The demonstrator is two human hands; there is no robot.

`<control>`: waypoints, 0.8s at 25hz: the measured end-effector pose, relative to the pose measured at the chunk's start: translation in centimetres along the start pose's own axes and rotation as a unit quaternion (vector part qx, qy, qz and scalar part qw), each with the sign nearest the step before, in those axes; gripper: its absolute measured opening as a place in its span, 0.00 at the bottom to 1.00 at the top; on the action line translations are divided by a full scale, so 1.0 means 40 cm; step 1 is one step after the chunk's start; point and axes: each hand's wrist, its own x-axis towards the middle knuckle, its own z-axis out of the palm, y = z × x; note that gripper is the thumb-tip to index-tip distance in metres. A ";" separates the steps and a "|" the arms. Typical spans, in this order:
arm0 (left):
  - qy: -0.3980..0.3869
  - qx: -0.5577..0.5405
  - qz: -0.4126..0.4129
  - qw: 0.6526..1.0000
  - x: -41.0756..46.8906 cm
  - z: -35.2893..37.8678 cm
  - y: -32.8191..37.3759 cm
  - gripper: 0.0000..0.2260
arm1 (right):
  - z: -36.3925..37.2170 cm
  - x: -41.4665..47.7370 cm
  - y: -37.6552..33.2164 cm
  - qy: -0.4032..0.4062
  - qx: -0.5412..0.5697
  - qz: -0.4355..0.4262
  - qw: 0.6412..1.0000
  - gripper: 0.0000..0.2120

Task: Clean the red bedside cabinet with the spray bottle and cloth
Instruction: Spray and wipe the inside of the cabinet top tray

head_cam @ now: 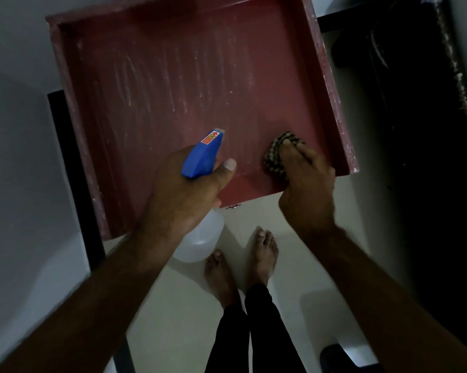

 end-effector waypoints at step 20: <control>-0.037 0.106 -0.030 0.993 -0.037 0.017 -0.071 0.15 | 0.001 -0.051 0.010 0.023 -0.037 0.107 0.993 0.34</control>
